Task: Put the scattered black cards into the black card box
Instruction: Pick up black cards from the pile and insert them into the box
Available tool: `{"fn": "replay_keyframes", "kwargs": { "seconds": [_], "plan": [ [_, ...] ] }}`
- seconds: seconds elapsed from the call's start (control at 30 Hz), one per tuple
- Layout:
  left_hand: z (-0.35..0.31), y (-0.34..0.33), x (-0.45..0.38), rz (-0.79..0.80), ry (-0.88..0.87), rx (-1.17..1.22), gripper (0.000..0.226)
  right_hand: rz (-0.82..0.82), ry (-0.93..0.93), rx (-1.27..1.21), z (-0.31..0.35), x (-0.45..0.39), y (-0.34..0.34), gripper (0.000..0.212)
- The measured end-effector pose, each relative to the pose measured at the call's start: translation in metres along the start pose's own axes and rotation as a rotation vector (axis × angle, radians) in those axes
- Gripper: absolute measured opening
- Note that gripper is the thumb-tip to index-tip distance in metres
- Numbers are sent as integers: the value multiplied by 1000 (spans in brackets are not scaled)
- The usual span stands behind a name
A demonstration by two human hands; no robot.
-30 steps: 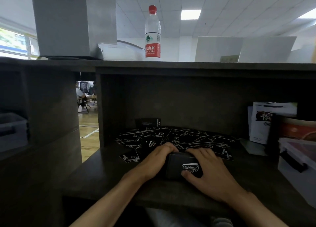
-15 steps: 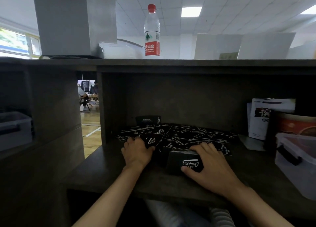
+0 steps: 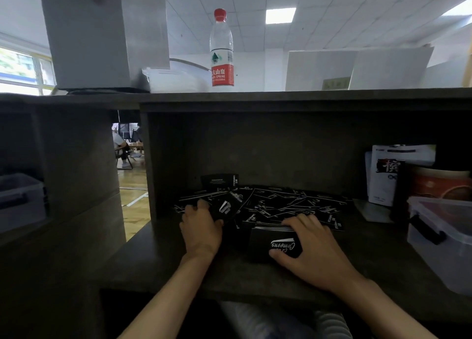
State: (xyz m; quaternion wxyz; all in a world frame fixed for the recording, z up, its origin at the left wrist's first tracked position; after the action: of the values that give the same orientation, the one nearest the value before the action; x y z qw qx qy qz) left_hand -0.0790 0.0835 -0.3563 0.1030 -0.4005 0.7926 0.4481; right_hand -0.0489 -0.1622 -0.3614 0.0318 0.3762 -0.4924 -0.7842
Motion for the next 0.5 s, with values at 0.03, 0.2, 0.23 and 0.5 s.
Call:
{"fn": "replay_keyframes", "kwargs": {
  "seconds": [0.03,0.2,0.23,0.5],
  "plan": [
    [0,4,0,-43,-23,96,31,0,3,0,0,0,0,63],
    [-26,7,7,168,-304,493,22,-17,12,-39,-2,1,0,65],
    [-31,4,10,270,-360,498,24,-13,14,-38,-2,1,-1,66],
    [-27,-4,8,346,-241,554,27,14,4,-54,-1,-1,-2,79]
  ]
}}
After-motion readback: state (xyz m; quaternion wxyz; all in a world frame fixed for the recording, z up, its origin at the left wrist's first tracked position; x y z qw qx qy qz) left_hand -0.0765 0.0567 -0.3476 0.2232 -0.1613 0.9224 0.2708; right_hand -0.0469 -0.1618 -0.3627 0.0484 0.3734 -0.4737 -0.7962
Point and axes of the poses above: each hand's wrist, its own x-axis away from the middle knuckle, its own y-axis out of the back of the hand, z = x × y, the point moved 4 cm from there along -x, towards the middle knuckle, and after that the axes turned 5 degrees about -y, right-handed, at the moved point
